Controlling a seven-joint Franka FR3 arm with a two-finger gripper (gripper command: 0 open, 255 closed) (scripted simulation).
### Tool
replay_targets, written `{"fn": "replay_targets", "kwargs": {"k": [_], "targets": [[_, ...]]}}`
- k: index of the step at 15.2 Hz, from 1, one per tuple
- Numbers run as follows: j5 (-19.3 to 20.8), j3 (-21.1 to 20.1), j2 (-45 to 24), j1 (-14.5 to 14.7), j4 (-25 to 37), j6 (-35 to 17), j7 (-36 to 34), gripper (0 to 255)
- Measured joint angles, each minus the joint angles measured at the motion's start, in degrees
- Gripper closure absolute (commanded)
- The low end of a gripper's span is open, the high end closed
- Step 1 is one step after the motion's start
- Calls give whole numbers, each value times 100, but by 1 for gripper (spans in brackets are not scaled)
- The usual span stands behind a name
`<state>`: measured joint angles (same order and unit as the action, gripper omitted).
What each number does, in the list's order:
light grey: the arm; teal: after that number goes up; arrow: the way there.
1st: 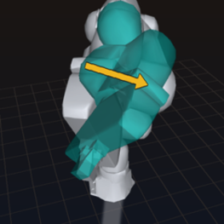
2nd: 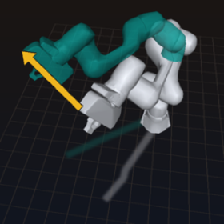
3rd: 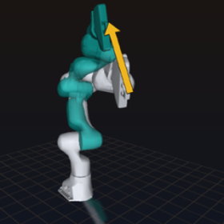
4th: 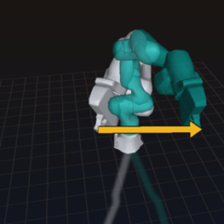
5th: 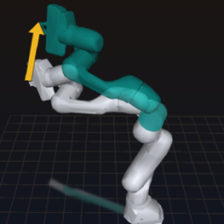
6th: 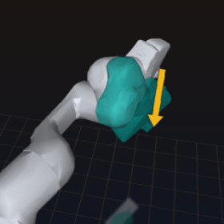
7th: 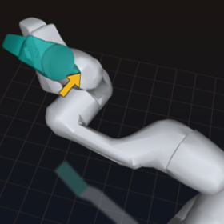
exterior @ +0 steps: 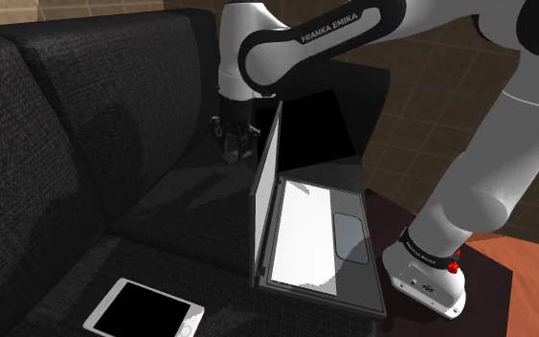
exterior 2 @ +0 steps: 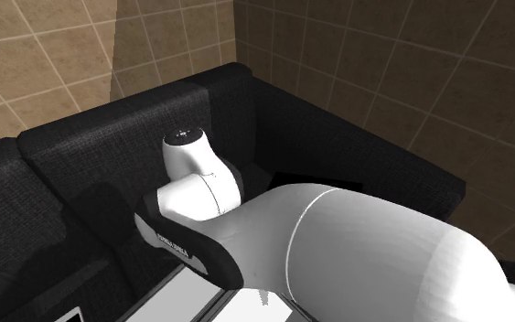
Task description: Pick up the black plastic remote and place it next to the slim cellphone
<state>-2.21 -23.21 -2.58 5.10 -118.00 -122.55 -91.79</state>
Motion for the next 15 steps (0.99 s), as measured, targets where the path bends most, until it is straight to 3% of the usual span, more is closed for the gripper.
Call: {"fn": "replay_targets", "kwargs": {"k": [7,15], "targets": [[-229,-457,520,453,-589,-155,-786,255],[-369,-1031,790,973,-759,-152,-1804,255]]}}
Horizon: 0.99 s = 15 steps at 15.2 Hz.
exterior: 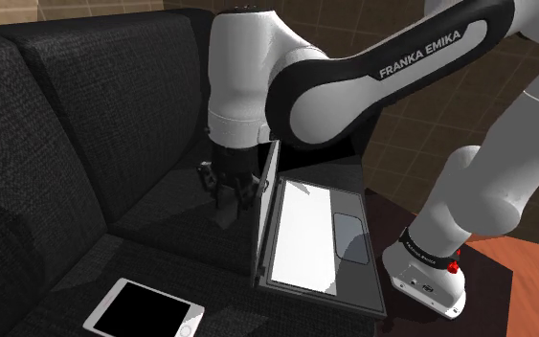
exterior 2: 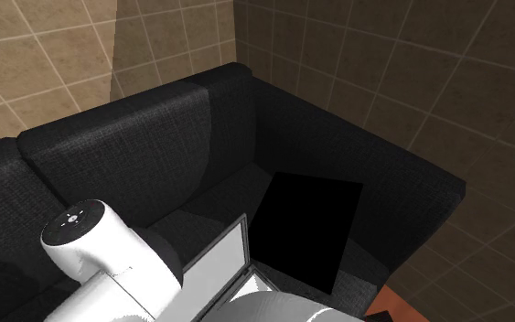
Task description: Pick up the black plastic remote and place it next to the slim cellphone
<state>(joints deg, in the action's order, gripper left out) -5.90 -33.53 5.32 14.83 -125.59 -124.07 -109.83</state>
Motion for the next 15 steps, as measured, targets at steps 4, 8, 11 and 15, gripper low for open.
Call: {"fn": "replay_targets", "kwargs": {"k": [4,8,11,15], "targets": [[4,-333,9,263,20,-7,-595,255],[148,-672,-167,500,179,-28,-1251,255],[259,-909,-274,686,293,-13,-1732,255],[519,-1112,-554,852,415,-110,-2249,255]]}}
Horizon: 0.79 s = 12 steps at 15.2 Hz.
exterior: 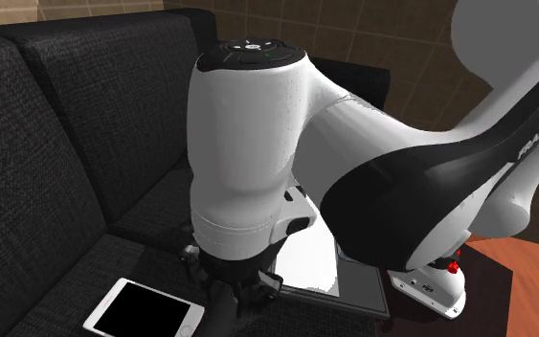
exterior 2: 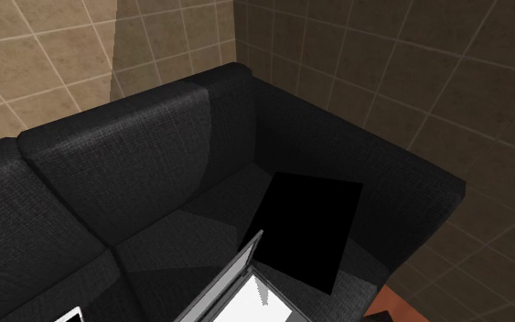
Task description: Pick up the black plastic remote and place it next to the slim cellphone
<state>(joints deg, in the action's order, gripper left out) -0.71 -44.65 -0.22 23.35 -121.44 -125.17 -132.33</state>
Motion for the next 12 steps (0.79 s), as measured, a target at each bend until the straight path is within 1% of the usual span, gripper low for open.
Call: {"fn": "replay_targets", "kwargs": {"k": [12], "targets": [[647,32,-676,113,-395,-878,-471,255]]}}
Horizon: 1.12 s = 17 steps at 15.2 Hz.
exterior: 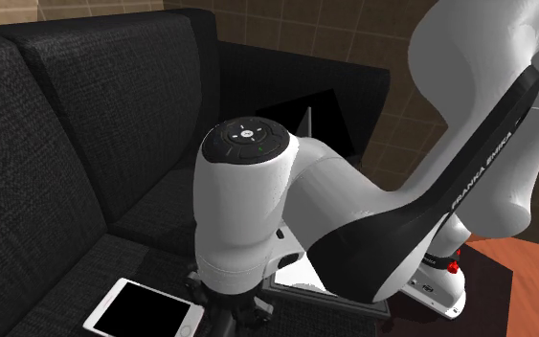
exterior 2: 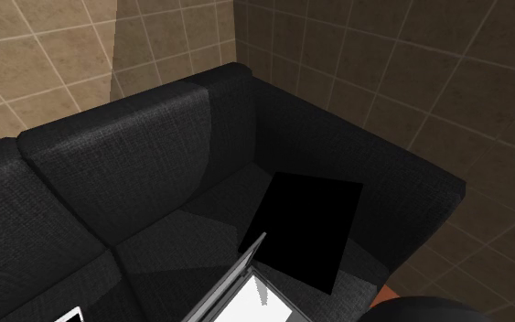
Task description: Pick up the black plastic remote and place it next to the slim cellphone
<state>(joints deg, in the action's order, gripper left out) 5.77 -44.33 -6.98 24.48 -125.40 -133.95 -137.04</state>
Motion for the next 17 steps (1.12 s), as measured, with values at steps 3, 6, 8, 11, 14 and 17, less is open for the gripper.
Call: {"fn": "replay_targets", "kwargs": {"k": [3,6,8,11,14,17], "targets": [[115,24,-97,28,-45,-124,-83,255],[131,27,-105,33,-54,-149,-95,255],[130,25,-105,32,-55,-153,-93,255],[137,27,-120,36,-49,-143,-102,0],[143,28,-129,37,-43,-140,-104,0],[-54,-13,60,-29,-20,24,47,0]]}}
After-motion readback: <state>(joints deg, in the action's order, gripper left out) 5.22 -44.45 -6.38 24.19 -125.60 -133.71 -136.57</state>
